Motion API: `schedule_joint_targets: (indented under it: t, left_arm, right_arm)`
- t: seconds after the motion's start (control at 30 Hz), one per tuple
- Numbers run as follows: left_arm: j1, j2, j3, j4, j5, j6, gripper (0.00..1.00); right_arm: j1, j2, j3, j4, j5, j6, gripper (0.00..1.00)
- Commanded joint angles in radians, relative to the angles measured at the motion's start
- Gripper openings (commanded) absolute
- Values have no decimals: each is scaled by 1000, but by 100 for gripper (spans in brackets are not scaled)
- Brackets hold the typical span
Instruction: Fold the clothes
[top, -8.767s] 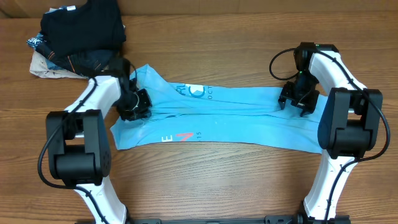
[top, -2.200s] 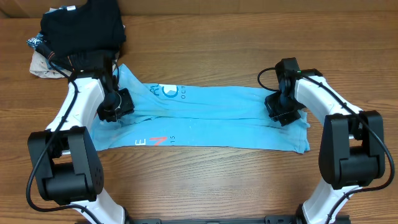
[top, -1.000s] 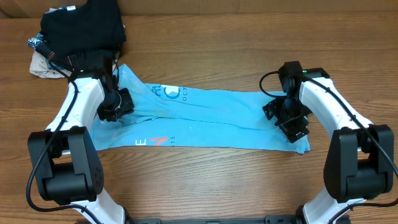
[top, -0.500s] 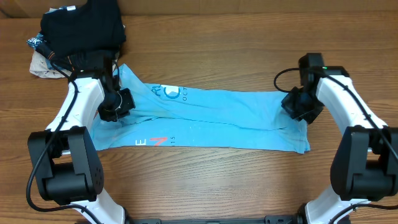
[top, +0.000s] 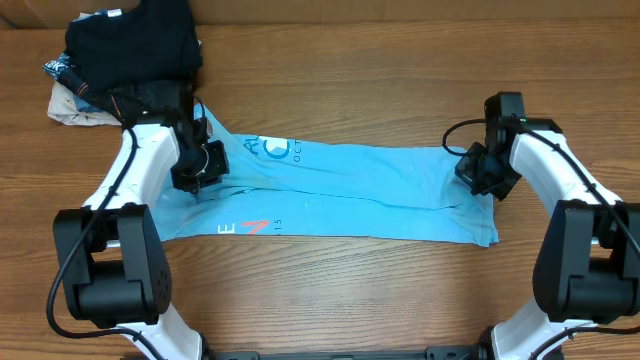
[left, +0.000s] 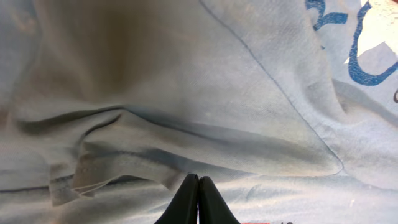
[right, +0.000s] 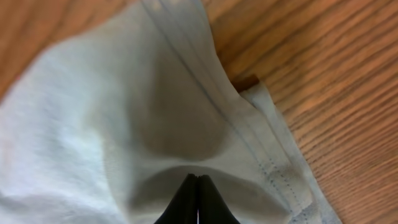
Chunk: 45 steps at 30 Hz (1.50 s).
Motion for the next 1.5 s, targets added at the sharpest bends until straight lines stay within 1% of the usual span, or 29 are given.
schedule_joint_targets:
  t: [0.0, 0.03, 0.2, 0.37, 0.5, 0.73, 0.87, 1.03, 1.13, 1.23, 1.37, 1.47]
  left_arm:
    - [-2, -26, -8, 17, 8, 19, 7]
    - [-2, -26, -18, 36, 7, 19, 9]
    - [-2, 10, -34, 58, 8, 19, 6]
    - [1, 66, -34, 58, -1, 19, 5]
    - [10, 107, -34, 59, -27, 18, 7]
    - [25, 180, -34, 67, -61, 14, 7]
    - [26, 185, -34, 65, -115, 10, 8]
    - [28, 185, -34, 55, -182, -30, 10]
    - [32, 185, -34, 55, -185, -30, 11]
    - [43, 185, -34, 60, -201, -35, 11]
    - [65, 185, -34, 59, -198, -37, 12]
    - [71, 185, -34, 58, -198, -37, 11]
  right_arm:
    - [0, -2, -13, 5, 17, -8, 4]
    - [0, 2, -13, 5, 18, -8, 4]
    - [-1, 21, -18, 11, 21, -8, 4]
    - [-1, 28, -18, 16, 64, -8, 4]
    - [-1, 29, -21, 20, 82, -8, 4]
    - [-1, 29, -108, 117, 82, -8, 4]
    - [-9, 29, -128, 138, 101, -8, 4]
    - [-35, 29, -128, 145, 151, -8, 4]
    - [-52, 29, -128, 153, 171, -14, 4]
    - [-61, 29, -128, 170, 175, -53, 4]
    - [-64, 29, -127, 187, 174, -53, 4]
    - [-64, 29, -126, 198, 175, -53, 4]
